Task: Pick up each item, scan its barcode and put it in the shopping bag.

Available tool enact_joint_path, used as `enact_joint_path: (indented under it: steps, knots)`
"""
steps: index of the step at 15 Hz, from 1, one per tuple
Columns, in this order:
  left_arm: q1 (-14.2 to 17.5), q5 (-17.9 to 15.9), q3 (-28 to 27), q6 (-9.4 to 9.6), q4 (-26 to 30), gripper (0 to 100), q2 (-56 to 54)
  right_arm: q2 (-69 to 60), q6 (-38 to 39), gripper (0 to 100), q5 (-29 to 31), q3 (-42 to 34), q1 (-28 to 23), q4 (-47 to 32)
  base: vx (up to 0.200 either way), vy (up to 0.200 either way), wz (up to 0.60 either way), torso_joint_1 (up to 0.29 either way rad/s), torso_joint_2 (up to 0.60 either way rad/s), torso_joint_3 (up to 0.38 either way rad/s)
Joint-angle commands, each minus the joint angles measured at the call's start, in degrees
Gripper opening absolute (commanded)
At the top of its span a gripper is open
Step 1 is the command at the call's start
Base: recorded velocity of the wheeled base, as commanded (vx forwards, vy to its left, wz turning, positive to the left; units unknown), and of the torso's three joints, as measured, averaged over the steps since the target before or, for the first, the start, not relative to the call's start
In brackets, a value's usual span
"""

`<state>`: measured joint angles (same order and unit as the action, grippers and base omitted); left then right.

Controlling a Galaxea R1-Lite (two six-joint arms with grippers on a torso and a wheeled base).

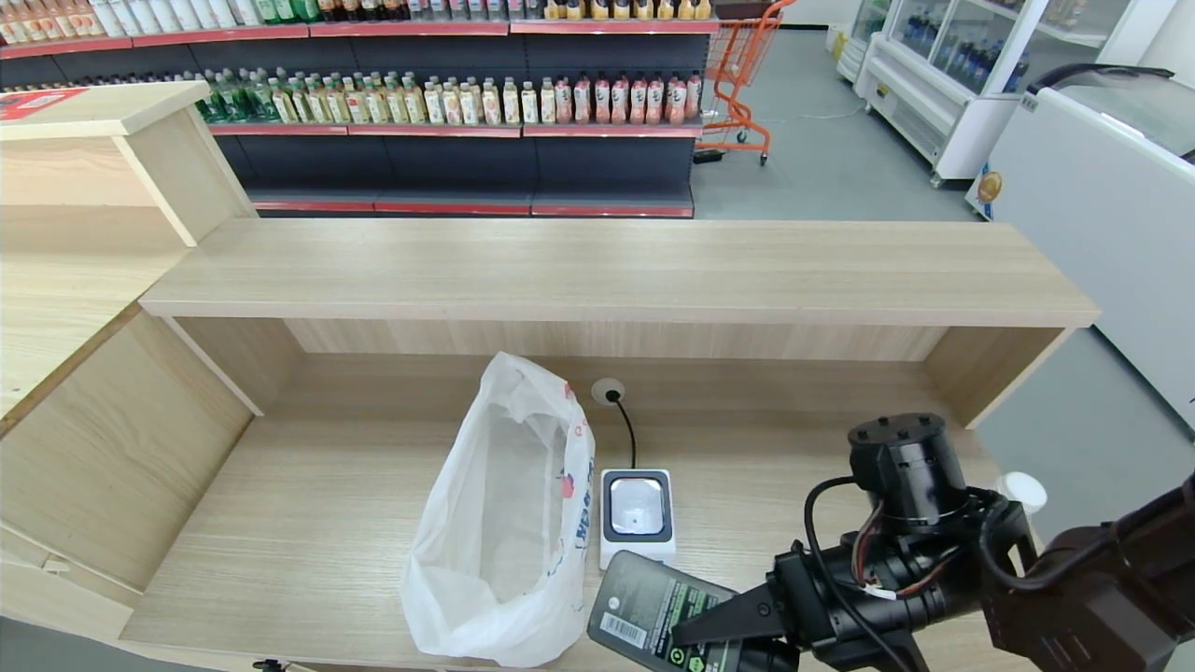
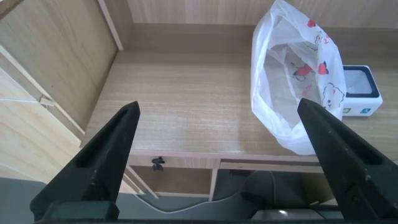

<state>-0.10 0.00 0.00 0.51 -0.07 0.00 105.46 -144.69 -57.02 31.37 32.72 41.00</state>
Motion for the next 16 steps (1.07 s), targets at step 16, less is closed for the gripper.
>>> enact_joint_path:
  steps: [16]
  knots:
    - [0.01,-0.09,0.0,0.02,-0.01,100,0.0,2.82,-2.79,0,0.77,3.09,0.5,7.34,0.0,0.0,0.0,0.0,0.0,0.0]
